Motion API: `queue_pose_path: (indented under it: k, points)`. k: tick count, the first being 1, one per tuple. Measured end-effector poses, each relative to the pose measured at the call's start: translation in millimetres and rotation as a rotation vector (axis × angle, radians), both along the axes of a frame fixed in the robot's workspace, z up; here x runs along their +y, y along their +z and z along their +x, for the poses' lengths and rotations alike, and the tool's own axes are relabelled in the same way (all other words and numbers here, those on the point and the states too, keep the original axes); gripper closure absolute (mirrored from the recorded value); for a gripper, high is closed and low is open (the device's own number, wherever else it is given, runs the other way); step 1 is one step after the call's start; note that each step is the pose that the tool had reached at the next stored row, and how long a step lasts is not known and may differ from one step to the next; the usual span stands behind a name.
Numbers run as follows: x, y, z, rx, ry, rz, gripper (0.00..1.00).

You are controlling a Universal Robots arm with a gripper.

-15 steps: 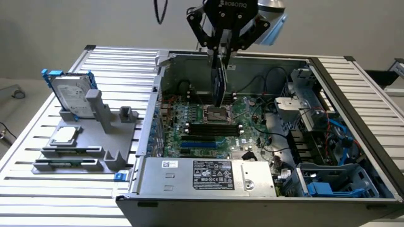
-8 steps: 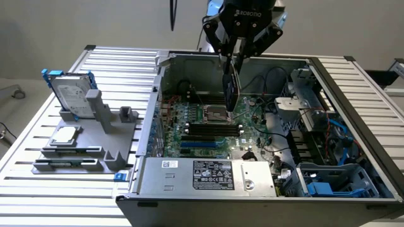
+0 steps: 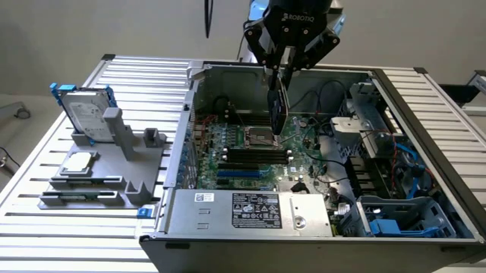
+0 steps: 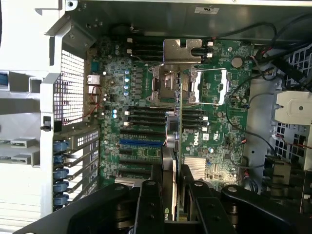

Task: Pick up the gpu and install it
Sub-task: 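Insert the gpu into the slot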

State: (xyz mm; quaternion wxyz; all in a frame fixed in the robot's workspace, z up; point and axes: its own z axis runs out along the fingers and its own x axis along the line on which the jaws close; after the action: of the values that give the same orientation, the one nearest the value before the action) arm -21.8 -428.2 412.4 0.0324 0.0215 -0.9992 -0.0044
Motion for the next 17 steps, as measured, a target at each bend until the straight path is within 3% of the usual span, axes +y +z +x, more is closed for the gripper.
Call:
queue_pose_path:
  k: [9,15,17]
  points:
    - [0.0,-0.9,-0.2,-0.0008,0.001,0.0014,0.74]
    - [0.0,-5.4,-0.5,-0.0028,0.100,0.0201,0.74]
    - [0.0,-7.2,-0.4,-0.0030,0.138,0.0240,0.74]
